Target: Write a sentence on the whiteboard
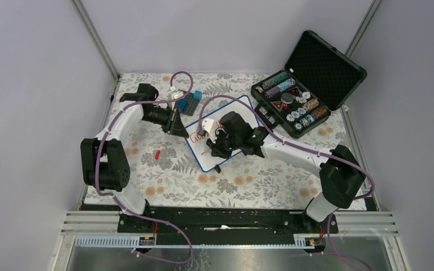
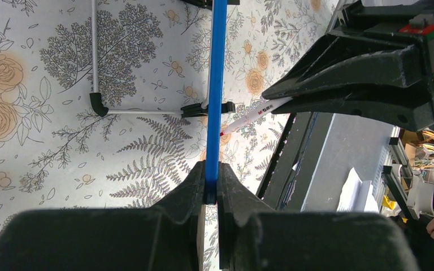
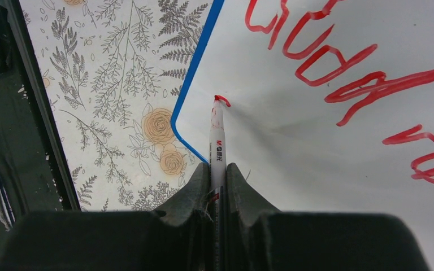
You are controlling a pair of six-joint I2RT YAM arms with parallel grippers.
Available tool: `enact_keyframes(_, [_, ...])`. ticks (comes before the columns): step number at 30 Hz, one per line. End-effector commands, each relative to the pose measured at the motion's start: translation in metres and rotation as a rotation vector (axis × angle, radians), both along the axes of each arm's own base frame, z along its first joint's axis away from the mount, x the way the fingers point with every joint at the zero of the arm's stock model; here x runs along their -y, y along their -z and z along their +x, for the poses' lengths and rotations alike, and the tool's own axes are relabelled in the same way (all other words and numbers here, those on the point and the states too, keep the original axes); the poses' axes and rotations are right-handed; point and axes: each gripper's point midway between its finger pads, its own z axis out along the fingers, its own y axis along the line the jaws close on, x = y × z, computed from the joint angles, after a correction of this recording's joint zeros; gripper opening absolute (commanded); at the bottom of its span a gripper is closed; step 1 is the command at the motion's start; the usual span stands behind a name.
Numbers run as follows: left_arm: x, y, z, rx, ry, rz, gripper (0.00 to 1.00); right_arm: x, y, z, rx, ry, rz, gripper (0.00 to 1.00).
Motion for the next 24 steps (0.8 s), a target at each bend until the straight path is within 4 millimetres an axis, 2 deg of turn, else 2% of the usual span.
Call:
enact_keyframes(1, [0.005,-0.001,0.001,0.01,0.015,-0.009,0.0,-0.013,-0.006,0.001,0.036,-0.039,0.013,0.0])
enact_keyframes(9, [0.004,-0.001,0.002,0.013,0.014,-0.004,0.0,0.0,0.006,-0.005,0.04,-0.047,-0.029,0.0])
enact_keyframes(20, [0.004,0.0,0.001,0.013,0.011,0.001,0.0,0.014,0.002,0.003,0.079,-0.008,-0.051,0.0])
enact_keyframes(24, [0.003,0.0,0.001,0.015,0.01,0.005,0.0,0.019,0.007,0.001,0.067,-0.009,-0.063,0.0])
